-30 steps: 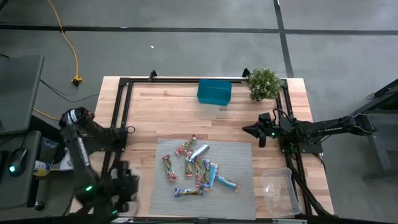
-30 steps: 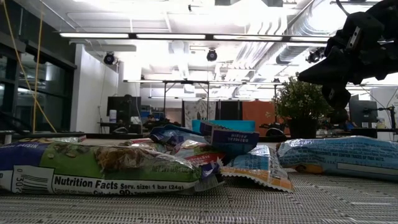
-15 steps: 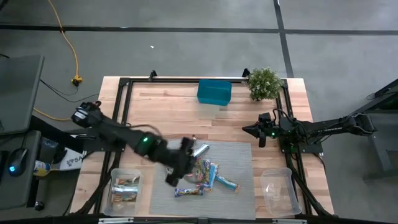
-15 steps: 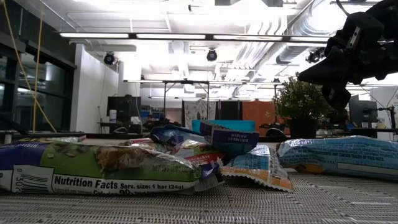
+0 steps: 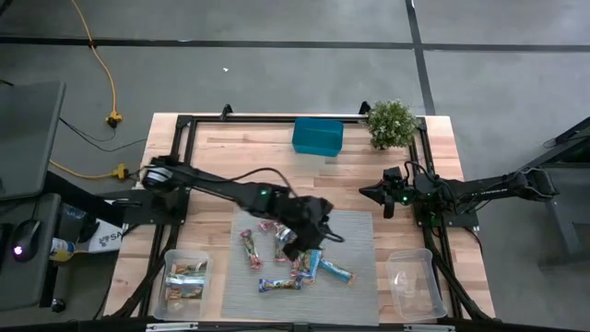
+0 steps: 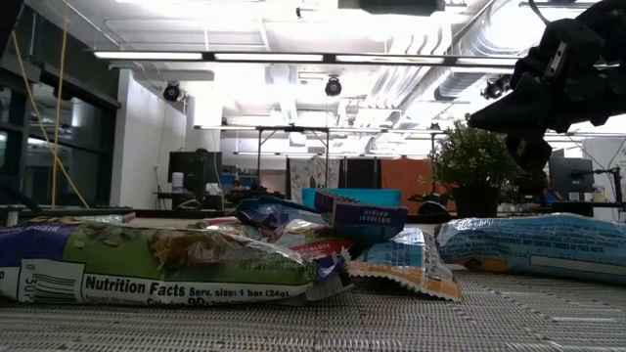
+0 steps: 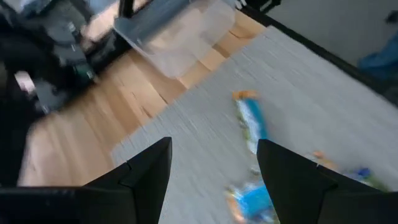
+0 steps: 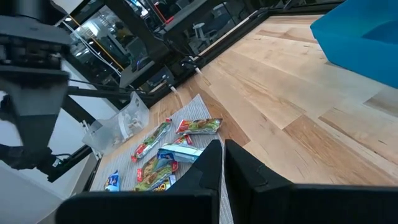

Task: Pick and place Granola Bars by type
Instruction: Put the yellow granola bar into the left transparent bin

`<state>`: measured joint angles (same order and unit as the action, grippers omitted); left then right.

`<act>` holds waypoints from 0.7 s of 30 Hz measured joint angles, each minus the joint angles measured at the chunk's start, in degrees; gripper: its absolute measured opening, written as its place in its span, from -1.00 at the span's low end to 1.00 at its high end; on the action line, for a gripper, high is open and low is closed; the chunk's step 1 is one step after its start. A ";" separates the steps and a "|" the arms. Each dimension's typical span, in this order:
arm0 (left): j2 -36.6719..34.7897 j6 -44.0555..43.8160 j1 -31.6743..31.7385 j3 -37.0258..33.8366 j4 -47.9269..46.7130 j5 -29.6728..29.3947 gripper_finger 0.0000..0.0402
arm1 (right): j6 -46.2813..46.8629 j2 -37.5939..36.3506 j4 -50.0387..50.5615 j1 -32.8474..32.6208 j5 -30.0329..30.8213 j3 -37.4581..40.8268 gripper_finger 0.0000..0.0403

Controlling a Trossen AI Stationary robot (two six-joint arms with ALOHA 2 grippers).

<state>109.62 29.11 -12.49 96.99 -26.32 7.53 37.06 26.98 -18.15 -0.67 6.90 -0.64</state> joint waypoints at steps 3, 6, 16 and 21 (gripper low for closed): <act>5.96 6.02 0.22 11.25 -7.85 0.32 0.16 | -0.02 0.00 0.05 0.00 0.00 0.00 -1.00; 12.65 11.12 0.11 22.44 -18.30 0.43 0.16 | -0.02 0.02 0.02 -0.01 -0.02 0.02 -1.00; 25.58 15.69 -2.54 36.97 -26.47 -2.56 0.16 | 0.00 0.01 -0.03 -0.01 -0.01 0.02 -1.00; 27.67 15.69 -4.62 36.84 -25.61 -6.00 0.16 | 0.00 0.02 0.06 -0.02 -0.02 0.02 -1.00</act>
<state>137.29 44.80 -17.11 133.83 -51.93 1.54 37.06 27.00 -18.09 -0.69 6.88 -0.62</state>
